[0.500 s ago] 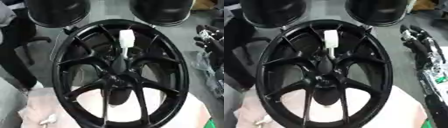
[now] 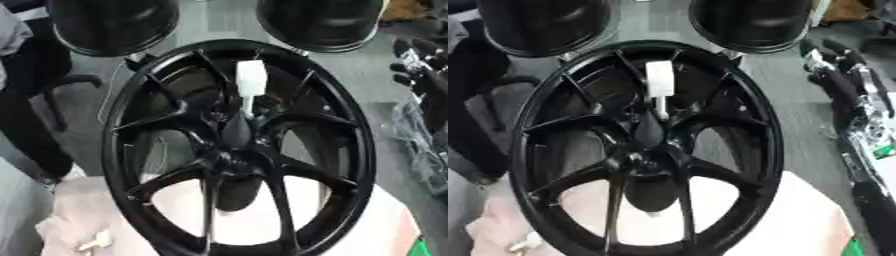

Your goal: Pull the pin out of the wheel hub.

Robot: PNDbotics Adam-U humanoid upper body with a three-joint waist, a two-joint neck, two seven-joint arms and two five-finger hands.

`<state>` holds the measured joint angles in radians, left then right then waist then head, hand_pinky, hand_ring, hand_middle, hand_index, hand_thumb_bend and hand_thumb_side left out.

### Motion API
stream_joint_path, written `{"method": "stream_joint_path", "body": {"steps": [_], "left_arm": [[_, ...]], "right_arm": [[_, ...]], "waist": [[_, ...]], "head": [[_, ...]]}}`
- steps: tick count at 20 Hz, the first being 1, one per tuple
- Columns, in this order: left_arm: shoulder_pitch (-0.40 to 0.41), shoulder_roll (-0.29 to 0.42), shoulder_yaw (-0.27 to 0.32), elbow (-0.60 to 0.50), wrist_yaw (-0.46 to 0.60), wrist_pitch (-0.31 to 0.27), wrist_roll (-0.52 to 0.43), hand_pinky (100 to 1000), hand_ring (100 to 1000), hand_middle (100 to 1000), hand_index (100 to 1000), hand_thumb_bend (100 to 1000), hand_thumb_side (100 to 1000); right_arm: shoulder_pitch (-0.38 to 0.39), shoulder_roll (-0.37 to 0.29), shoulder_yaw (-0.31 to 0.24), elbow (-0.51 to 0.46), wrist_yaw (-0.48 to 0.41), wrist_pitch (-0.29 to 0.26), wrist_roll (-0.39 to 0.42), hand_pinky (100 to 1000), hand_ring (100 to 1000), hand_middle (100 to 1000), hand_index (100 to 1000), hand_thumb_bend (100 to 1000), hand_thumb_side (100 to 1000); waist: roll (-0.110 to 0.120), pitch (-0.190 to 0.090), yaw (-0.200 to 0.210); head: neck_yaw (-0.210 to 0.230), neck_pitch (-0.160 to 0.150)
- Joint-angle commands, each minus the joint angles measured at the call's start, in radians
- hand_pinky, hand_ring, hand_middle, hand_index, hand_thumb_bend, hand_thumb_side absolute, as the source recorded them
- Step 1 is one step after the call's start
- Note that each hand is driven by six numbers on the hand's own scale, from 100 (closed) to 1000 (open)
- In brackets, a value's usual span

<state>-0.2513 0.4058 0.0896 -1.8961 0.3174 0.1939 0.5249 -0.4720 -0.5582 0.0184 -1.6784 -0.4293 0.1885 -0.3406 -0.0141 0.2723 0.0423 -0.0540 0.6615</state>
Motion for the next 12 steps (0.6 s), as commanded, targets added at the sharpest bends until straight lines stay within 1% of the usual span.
{"method": "stream_joint_path", "body": {"steps": [1, 6, 8, 10, 12], "left_arm": [[0.001, 0.036, 0.006, -0.017, 0.001, 0.001, 0.001, 725, 733, 726, 812, 341, 742], [0.009, 0.047, 0.001, -0.014, -0.001, 0.004, -0.003, 725, 733, 726, 812, 340, 742], [0.011, 0.050, 0.000, -0.014, -0.001, 0.006, -0.004, 725, 733, 727, 812, 340, 742], [0.013, 0.055, -0.002, -0.015, -0.003, 0.007, -0.006, 725, 733, 727, 812, 340, 742], [0.014, 0.060, -0.001, -0.016, -0.001, 0.008, -0.005, 725, 733, 726, 811, 340, 741]], "right_arm": [[-0.065, -0.137, 0.029, -0.065, 0.022, 0.006, 0.040, 836, 770, 742, 876, 342, 365], [-0.175, -0.340, 0.125, -0.138, 0.058, 0.048, 0.165, 838, 780, 748, 873, 378, 374], [-0.218, -0.411, 0.161, -0.165, 0.078, 0.068, 0.232, 843, 795, 761, 866, 383, 348], [-0.254, -0.472, 0.187, -0.188, 0.110, 0.087, 0.293, 843, 801, 766, 863, 413, 372], [-0.290, -0.516, 0.223, -0.203, 0.146, 0.106, 0.347, 843, 802, 767, 861, 435, 392]], "waist": [[-0.001, -0.030, -0.002], [-0.011, -0.040, 0.002], [-0.015, -0.041, 0.006], [-0.017, -0.041, 0.010], [-0.019, -0.040, 0.013]], "head": [[-0.003, -0.008], [-0.013, 0.008], [-0.024, 0.010], [-0.033, 0.015], [-0.034, 0.019]]}}
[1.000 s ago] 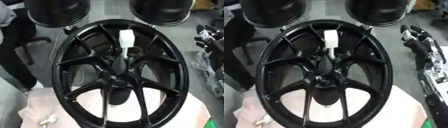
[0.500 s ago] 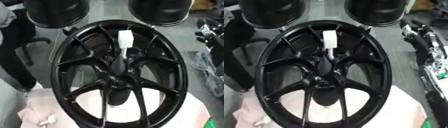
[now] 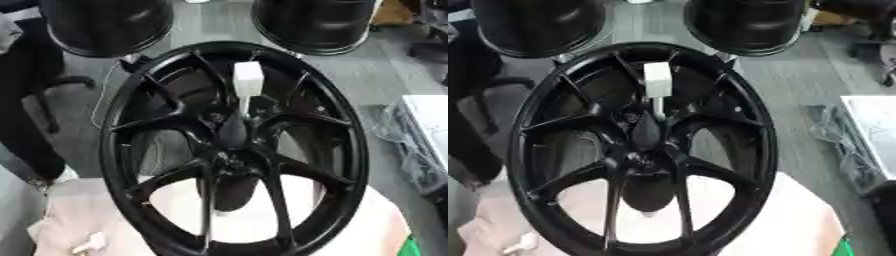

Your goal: Pull the pin out of the wheel hub.

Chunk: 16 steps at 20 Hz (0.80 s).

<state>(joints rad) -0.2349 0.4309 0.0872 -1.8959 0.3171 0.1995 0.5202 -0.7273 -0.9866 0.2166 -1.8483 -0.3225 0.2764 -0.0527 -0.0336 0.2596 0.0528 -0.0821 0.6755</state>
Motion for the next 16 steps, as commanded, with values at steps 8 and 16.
{"method": "stream_joint_path", "body": {"steps": [8, 16], "left_arm": [[0.000, 0.070, -0.007, -0.019, 0.003, 0.010, -0.010, 725, 733, 726, 810, 337, 739], [0.019, 0.085, -0.002, -0.017, 0.003, 0.013, -0.006, 725, 732, 725, 810, 337, 741]], "right_arm": [[-0.231, -0.082, 0.233, -0.056, 0.133, 0.082, 0.296, 841, 805, 766, 859, 497, 429], [-0.415, 0.069, 0.407, 0.045, 0.159, 0.167, 0.463, 843, 812, 773, 875, 593, 352]], "waist": [[-0.007, -0.027, 0.001], [-0.011, -0.036, -0.013]], "head": [[0.016, 0.016], [0.031, 0.021]]}}
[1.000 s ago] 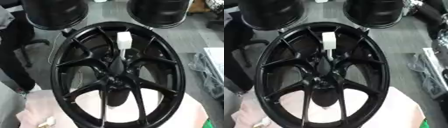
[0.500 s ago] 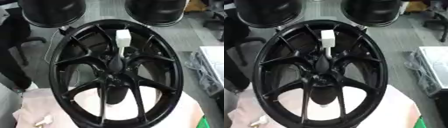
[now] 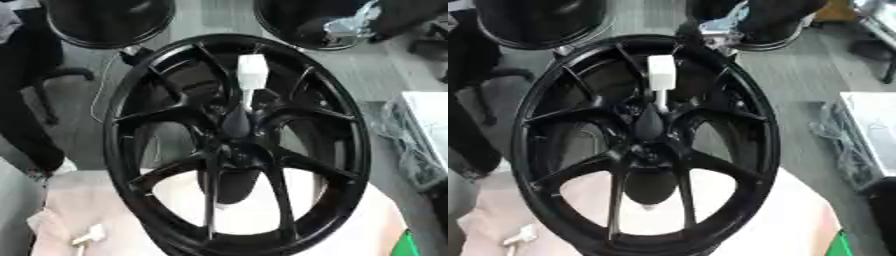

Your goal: Pull the pin out of the wheel hub.

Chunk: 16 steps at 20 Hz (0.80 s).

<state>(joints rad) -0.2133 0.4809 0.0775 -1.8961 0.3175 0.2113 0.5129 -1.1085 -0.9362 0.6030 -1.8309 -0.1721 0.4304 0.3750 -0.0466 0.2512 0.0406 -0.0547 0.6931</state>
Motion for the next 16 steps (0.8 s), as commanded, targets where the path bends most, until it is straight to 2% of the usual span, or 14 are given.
{"method": "stream_joint_path", "body": {"steps": [1, 6, 16], "left_arm": [[-0.001, 0.035, 0.008, -0.017, 0.003, 0.001, 0.002, 725, 733, 725, 810, 338, 741], [0.001, 0.036, 0.010, -0.018, 0.003, 0.001, 0.003, 725, 732, 725, 810, 338, 740], [0.007, 0.033, 0.011, -0.017, 0.005, 0.001, 0.004, 725, 732, 726, 810, 338, 740]], "right_arm": [[-0.045, 0.033, 0.031, 0.040, 0.010, 0.016, 0.048, 844, 814, 775, 878, 606, 321], [-0.081, 0.085, 0.061, 0.079, 0.040, 0.024, 0.083, 846, 818, 779, 882, 559, 284], [-0.109, 0.182, 0.098, 0.137, 0.138, 0.076, 0.075, 859, 839, 799, 892, 480, 192]], "waist": [[0.002, -0.028, -0.002], [0.005, -0.030, -0.004], [0.009, -0.033, -0.018]], "head": [[0.005, 0.002], [0.006, -0.002], [0.017, 0.010]]}}
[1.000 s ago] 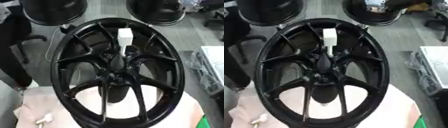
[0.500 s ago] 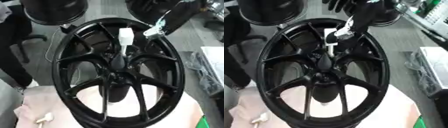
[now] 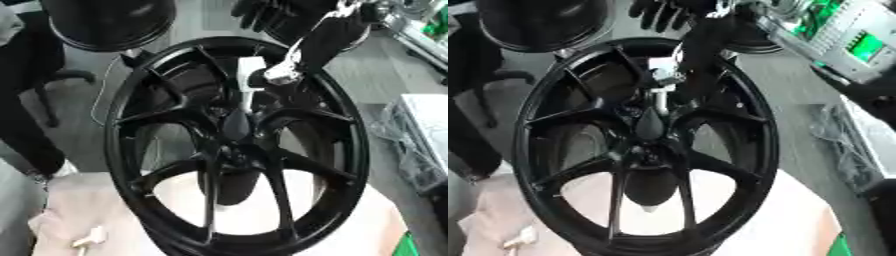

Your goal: Pull the pin out of the wheel hub.

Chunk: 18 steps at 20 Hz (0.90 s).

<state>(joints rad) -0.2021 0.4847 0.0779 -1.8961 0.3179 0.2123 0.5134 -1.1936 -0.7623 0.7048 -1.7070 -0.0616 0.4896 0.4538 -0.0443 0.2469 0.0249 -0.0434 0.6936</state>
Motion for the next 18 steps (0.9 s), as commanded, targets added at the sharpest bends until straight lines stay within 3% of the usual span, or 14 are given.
{"method": "stream_joint_path", "body": {"steps": [1, 5, 9, 18], "left_arm": [[-0.003, 0.029, 0.010, -0.016, 0.004, 0.000, 0.004, 725, 732, 726, 810, 339, 740], [-0.002, 0.028, 0.009, -0.015, 0.005, 0.001, 0.002, 724, 732, 726, 810, 336, 743], [-0.001, 0.028, 0.009, -0.015, 0.004, 0.001, 0.002, 724, 732, 727, 810, 338, 740], [-0.003, 0.023, 0.007, -0.014, 0.005, 0.002, 0.002, 724, 732, 726, 809, 333, 743]], "right_arm": [[-0.025, 0.018, 0.000, 0.018, 0.037, 0.027, -0.006, 859, 840, 800, 894, 484, 205], [-0.034, 0.052, 0.017, 0.028, 0.055, 0.089, -0.037, 859, 842, 804, 904, 531, 222], [-0.032, 0.062, 0.030, 0.013, 0.040, 0.126, -0.048, 858, 846, 807, 906, 489, 220], [0.003, 0.079, 0.021, 0.036, 0.055, 0.125, -0.052, 842, 869, 822, 909, 459, 180]], "waist": [[0.007, -0.030, -0.004], [0.009, -0.031, -0.009], [0.010, -0.029, -0.005], [0.005, -0.020, -0.004]], "head": [[0.008, 0.013], [0.018, 0.024], [0.015, 0.021], [0.023, 0.005]]}}
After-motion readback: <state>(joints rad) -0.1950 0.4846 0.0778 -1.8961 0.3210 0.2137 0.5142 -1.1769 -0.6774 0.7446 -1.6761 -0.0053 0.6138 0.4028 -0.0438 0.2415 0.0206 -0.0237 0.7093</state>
